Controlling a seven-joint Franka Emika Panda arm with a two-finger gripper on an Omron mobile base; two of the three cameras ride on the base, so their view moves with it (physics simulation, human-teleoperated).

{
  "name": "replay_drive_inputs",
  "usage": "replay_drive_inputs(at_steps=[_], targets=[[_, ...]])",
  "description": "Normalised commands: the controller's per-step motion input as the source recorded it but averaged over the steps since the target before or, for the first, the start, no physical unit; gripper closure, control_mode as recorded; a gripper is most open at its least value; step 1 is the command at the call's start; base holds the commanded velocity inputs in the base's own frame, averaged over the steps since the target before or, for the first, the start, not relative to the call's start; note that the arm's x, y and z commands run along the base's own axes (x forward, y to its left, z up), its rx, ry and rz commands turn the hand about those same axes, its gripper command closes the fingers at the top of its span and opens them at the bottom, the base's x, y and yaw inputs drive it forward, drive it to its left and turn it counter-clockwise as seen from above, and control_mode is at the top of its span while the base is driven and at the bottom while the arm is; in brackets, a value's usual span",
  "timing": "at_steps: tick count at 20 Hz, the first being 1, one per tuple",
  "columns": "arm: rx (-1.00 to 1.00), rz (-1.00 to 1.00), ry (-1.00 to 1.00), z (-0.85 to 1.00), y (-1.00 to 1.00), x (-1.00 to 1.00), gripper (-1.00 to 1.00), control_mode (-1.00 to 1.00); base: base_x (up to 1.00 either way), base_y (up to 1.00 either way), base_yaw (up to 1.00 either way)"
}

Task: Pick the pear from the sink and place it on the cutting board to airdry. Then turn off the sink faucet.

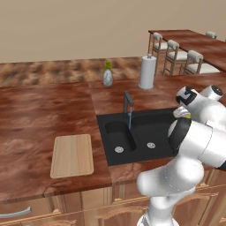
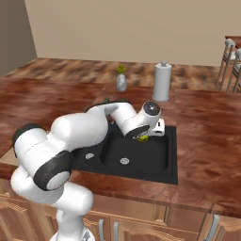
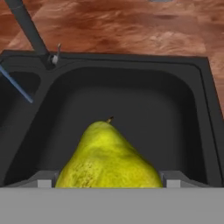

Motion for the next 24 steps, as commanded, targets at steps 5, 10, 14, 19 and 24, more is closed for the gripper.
replay_drive_inputs(at_steps=[5,10,14,19,24], targets=[[-0.08,0.0,-0.09,0.36,0.37,-0.58,1.0,-1.0,0.0,0.0,0.0],[-0.06,0.0,-0.09,0.61,0.37,-0.56,1.0,-1.0,0.0,0.0,0.0],[0.0,-0.01,-0.04,0.65,0.39,-0.53,1.0,-1.0,0.0,0.0,0.0],[0.02,-0.01,-0.01,0.5,0.24,-0.64,1.0,-1.0,0.0,0.0,0.0],[0.15,0.0,0.07,0.42,0.06,-0.54,1.0,-1.0,0.0,0.0,0.0]])
